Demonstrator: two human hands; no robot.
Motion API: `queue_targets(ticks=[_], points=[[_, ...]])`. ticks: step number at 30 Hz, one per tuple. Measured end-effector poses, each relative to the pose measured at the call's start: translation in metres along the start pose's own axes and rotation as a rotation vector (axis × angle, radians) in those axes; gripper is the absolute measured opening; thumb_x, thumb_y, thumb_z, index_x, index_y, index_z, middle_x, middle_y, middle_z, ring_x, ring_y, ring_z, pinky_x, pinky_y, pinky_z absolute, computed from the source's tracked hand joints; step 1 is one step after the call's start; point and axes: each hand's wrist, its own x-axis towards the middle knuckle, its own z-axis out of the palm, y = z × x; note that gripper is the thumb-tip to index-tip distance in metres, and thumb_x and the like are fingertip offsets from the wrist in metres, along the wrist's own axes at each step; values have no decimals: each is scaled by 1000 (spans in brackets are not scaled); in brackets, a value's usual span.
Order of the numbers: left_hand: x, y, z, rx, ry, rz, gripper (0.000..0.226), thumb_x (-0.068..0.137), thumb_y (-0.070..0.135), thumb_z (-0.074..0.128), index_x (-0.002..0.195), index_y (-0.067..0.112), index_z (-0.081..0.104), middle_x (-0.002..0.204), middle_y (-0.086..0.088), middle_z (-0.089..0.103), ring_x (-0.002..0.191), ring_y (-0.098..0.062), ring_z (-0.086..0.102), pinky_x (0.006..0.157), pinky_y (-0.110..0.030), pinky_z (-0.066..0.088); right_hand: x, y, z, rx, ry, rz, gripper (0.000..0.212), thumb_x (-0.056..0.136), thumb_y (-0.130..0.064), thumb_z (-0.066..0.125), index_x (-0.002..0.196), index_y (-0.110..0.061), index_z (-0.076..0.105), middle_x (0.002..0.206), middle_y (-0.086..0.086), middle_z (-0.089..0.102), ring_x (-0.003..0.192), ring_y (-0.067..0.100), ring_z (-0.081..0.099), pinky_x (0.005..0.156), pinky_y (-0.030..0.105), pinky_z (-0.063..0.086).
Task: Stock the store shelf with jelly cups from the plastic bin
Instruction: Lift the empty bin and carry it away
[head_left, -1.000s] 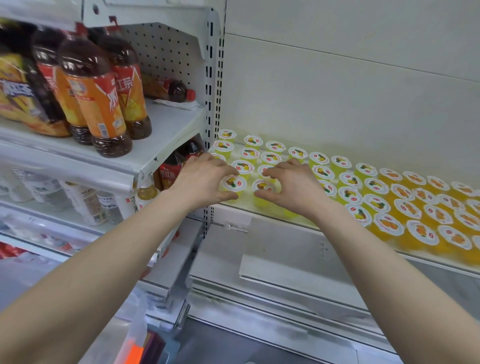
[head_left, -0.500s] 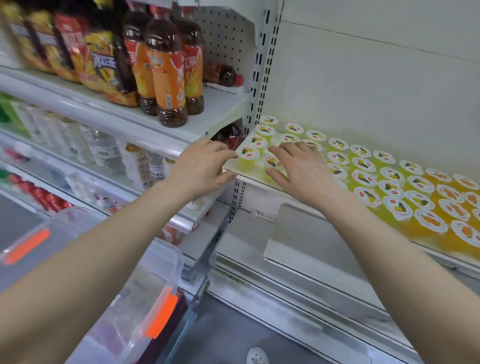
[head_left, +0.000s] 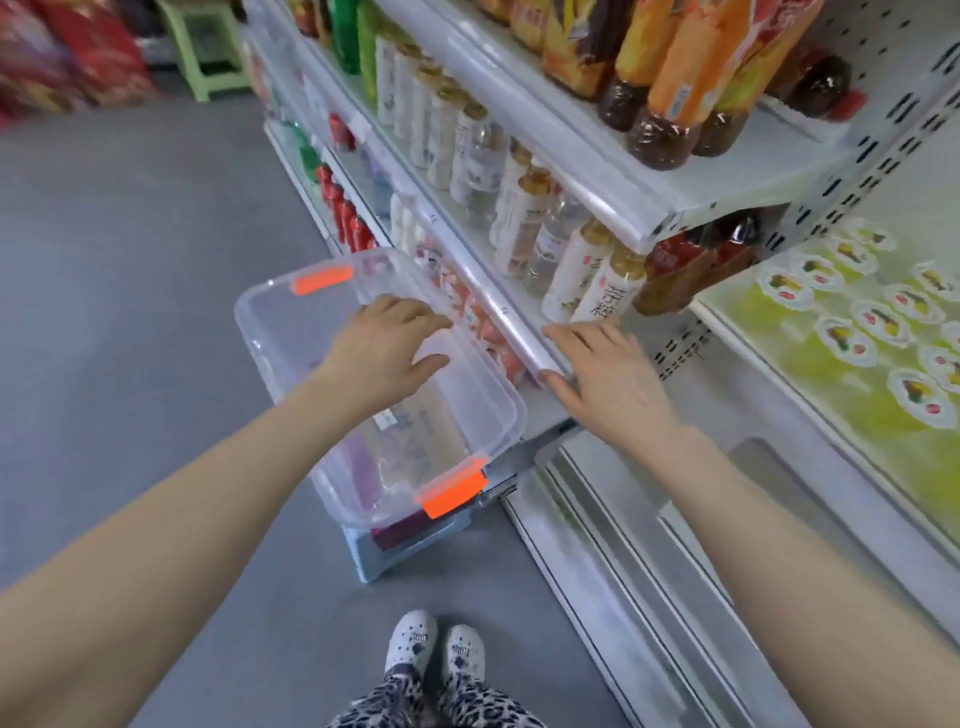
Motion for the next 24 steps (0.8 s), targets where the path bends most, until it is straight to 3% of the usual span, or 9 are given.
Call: queue_targets(ticks=[3,5,10,12,15,19,21,24], points=[[-37,-26,13,10,-11,-236,42,83,35,71,123,22,65,121,-5,63,111,-35,54,88,-43,45,32,-16,33,99,-125,-40,49,89,-43,47,127,-13,56,113,11,62,101,35,58,82,44,49],[-60,-42,23,4,-48,-381,50,82,35,72,128,20,60,129,-7,57,119,-36,49,93,-46,45,55,-23,57,142,-217,-12,51,92,-42,51,134,-13,51,120,13,60,105,37,56,86,46,47],[-95,-67,45,33,-202,-715,86,81,50,70,150,22,25,156,-13,20,141,-36,21,107,-50,32,103,-35,112,250,-392,80,65,98,-38,49,152,-14,23,142,19,45,122,39,48,96,46,44],[-104,-72,53,-96,-177,-854,96,81,48,71,153,20,14,156,-16,15,139,-40,26,106,-51,34,116,-39,130,347,-451,140,68,98,-36,50,153,-11,18,150,18,37,130,37,43,100,45,40],[-110,-74,58,-348,-99,-987,98,83,39,70,153,18,5,146,-15,31,121,-40,47,92,-46,44,131,-47,150,411,-443,190,62,96,-31,54,146,-5,30,144,21,44,126,40,46,101,46,41],[-118,-88,58,-468,-39,-1047,89,82,27,70,150,18,14,122,-6,49,102,-29,56,80,-33,44,150,-71,151,436,-399,280,46,96,-27,52,136,-8,41,127,19,58,112,38,57,85,40,43],[-132,-104,57,-519,-1,-1113,75,80,24,70,141,19,27,112,-4,51,90,-26,56,73,-32,43,160,-90,147,494,-384,306,41,95,-25,51,133,-11,44,115,15,63,103,34,60,77,36,41],[-161,-129,47,-607,77,-1235,48,79,23,69,121,22,45,101,-1,56,83,-22,58,70,-34,49,173,-131,140,563,-348,246,36,94,-23,53,128,-12,48,106,11,65,94,29,60,77,35,44]])
